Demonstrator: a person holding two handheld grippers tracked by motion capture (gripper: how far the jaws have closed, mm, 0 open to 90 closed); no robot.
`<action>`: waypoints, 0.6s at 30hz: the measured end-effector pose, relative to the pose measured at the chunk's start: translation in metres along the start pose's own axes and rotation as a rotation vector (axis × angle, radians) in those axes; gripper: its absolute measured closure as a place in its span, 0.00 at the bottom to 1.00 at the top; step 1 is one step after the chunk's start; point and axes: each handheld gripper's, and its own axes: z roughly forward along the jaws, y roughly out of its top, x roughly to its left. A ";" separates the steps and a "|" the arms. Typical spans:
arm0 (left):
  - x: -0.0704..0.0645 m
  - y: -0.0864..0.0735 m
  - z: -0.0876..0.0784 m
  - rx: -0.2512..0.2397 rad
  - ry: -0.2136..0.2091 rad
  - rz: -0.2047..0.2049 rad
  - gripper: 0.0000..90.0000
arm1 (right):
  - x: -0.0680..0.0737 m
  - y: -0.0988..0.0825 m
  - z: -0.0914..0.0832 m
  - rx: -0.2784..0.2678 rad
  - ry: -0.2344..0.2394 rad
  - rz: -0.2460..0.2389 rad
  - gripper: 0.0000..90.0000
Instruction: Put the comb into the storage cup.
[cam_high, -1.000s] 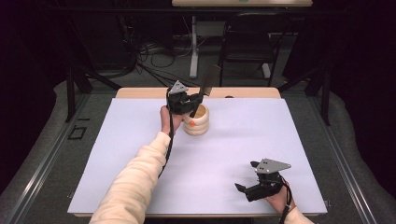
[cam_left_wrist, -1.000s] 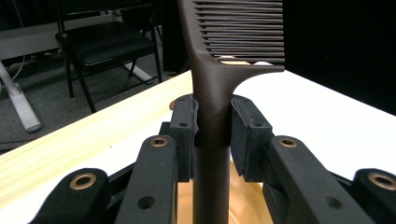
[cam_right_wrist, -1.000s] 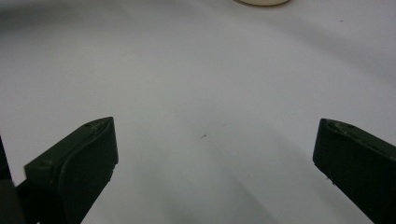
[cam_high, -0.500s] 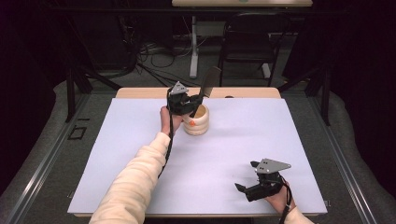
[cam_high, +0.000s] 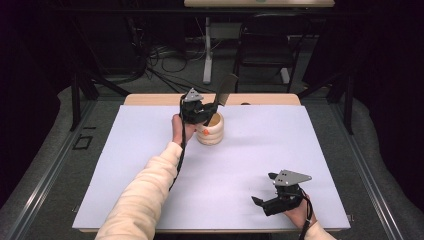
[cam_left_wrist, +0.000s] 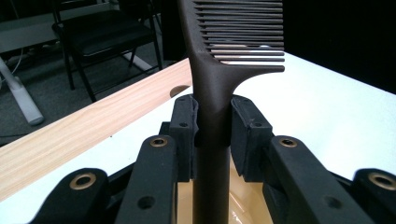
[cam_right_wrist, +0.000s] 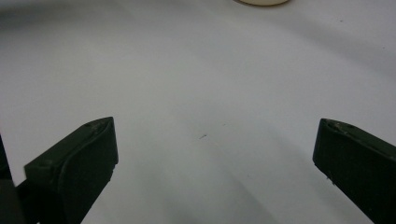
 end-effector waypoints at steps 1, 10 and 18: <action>0.000 0.000 0.000 0.003 0.002 0.002 0.80 | 0.000 0.000 0.000 0.001 0.001 -0.001 0.00; 0.000 -0.003 0.002 0.024 -0.001 0.009 0.80 | 0.000 0.000 0.000 0.001 0.001 -0.002 0.00; 0.001 -0.005 0.003 0.033 -0.012 -0.001 0.80 | 0.000 0.000 0.000 0.004 0.004 -0.003 0.00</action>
